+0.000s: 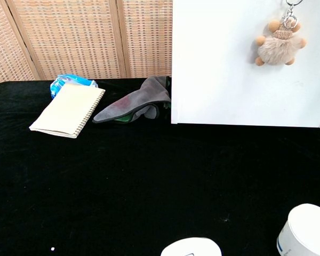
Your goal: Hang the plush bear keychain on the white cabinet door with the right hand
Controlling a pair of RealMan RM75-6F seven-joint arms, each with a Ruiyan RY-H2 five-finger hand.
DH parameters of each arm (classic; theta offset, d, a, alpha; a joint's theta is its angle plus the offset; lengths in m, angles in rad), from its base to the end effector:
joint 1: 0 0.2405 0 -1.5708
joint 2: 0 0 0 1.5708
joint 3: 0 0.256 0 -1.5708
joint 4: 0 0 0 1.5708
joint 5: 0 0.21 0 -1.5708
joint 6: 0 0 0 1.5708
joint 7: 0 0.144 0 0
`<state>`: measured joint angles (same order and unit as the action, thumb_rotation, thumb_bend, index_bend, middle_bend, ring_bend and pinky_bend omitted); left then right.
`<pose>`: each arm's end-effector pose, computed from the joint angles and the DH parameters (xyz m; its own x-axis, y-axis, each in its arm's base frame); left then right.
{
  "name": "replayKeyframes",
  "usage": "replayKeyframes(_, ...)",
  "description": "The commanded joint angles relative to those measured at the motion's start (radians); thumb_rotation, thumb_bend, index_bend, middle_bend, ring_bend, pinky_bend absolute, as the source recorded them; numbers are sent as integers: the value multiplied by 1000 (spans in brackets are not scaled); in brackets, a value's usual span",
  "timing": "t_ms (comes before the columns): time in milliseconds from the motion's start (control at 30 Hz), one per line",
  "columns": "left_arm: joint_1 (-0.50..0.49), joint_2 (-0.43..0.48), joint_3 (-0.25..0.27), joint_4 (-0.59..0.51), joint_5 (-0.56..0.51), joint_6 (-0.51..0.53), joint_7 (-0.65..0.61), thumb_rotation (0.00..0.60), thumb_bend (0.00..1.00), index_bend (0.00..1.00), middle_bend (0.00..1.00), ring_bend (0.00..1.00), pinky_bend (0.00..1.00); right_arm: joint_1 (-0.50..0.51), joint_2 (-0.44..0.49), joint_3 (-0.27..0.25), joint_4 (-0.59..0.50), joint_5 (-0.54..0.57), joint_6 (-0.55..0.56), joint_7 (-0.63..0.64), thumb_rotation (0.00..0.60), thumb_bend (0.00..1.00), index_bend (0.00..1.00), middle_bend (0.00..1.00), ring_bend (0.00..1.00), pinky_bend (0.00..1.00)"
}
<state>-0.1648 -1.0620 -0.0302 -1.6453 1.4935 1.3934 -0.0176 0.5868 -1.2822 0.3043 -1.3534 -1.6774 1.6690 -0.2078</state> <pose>-0.3016 0.2006 0.1601 0.4067 0.0793 0.9101 0.9129 -0.0733 -0.4015 -0.1525 -0.3347 0.1841 0.3040 0.6636 0.6835 -0.6496 -0.3804 0.6582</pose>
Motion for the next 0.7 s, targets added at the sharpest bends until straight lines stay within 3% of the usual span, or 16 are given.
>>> replayKeyframes(33,1,1,2,-2,4,1,-1,600,0,0,0,0,0,-47,39,-43,-26,-11,11,63,600,263,657,832,808,1000)
replayKeyframes(100,2,2,3,-2,7,4,-6,600,0,0,0,0,0,-95,82,-90,-60,-4,-2,105,600,224,578,715,701,966)
replayKeyframes(233,5,4,6,-1,17,11,-10,600,0,0,0,0,0,-185,162,-179,-140,38,-59,113,600,30,388,395,333,536)
replayKeyframes(267,5,4,8,-1,21,12,-10,600,0,0,0,0,0,-205,181,-198,-161,52,-74,112,600,4,328,301,222,414)
replayKeyframes(367,6,1,13,0,33,16,-4,600,0,0,0,0,0,-261,230,-250,-220,89,-112,122,600,0,162,65,16,161)
replayKeyframes(500,7,-6,22,2,56,23,9,600,0,0,0,0,0,-328,244,-286,-242,133,-108,146,600,0,23,0,0,18)
replayKeyframes(700,15,-12,32,2,77,38,16,600,0,0,0,0,0,-400,204,-296,-191,143,-59,214,600,0,0,0,0,0)
